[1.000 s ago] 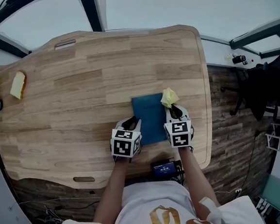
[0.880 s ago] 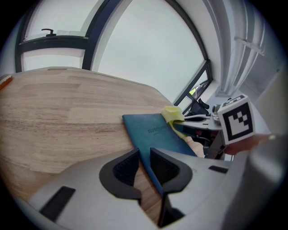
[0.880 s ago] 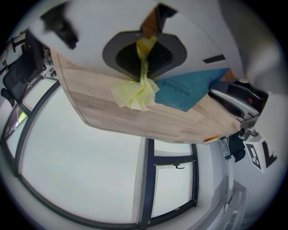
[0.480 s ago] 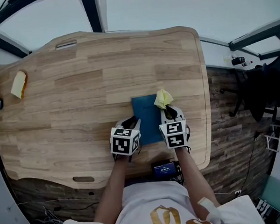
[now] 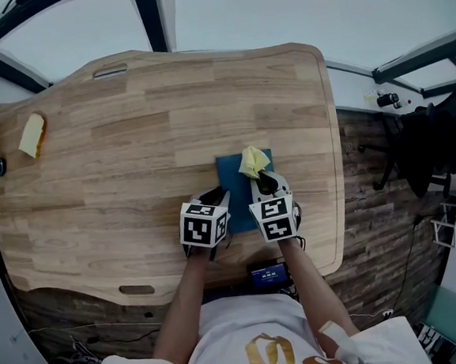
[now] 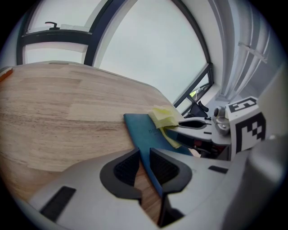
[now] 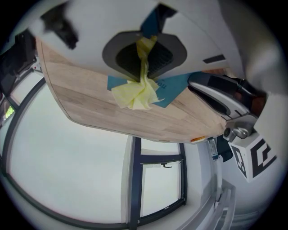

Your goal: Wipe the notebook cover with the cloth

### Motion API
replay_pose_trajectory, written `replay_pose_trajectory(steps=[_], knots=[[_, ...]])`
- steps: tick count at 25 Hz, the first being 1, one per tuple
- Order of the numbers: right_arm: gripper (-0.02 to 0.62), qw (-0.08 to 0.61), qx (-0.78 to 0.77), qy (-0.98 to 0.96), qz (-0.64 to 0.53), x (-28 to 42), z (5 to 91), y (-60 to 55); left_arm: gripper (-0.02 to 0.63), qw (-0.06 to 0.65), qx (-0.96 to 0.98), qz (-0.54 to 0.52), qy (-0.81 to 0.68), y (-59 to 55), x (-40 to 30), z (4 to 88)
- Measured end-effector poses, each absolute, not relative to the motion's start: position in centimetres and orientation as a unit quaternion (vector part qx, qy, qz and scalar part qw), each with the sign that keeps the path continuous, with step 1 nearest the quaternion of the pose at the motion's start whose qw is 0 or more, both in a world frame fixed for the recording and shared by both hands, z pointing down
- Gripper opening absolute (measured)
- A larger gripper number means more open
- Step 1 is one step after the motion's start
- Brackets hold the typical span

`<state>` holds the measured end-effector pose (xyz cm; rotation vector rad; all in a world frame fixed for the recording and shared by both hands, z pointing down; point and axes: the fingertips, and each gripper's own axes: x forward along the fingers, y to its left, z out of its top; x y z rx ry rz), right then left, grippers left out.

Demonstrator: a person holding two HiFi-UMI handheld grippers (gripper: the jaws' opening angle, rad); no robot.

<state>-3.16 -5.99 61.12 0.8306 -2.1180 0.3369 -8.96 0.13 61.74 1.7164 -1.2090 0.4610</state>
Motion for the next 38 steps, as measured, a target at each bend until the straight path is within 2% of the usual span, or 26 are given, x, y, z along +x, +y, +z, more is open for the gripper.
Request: replay_pose_trajectory(steps=[24,38], knots=[[0.037,0.381,0.231,-0.881,0.156,-8.7,61.1,-3.1,0.076,0.485,0.701,0.185,-0.489,0.1,-8.9,61.8],[0.037,0.377,0.216,-0.885,0.168,-8.4,61.0,-2.3,0.075,0.488,0.7,0.185,-0.488,0.2,-9.0,61.8]])
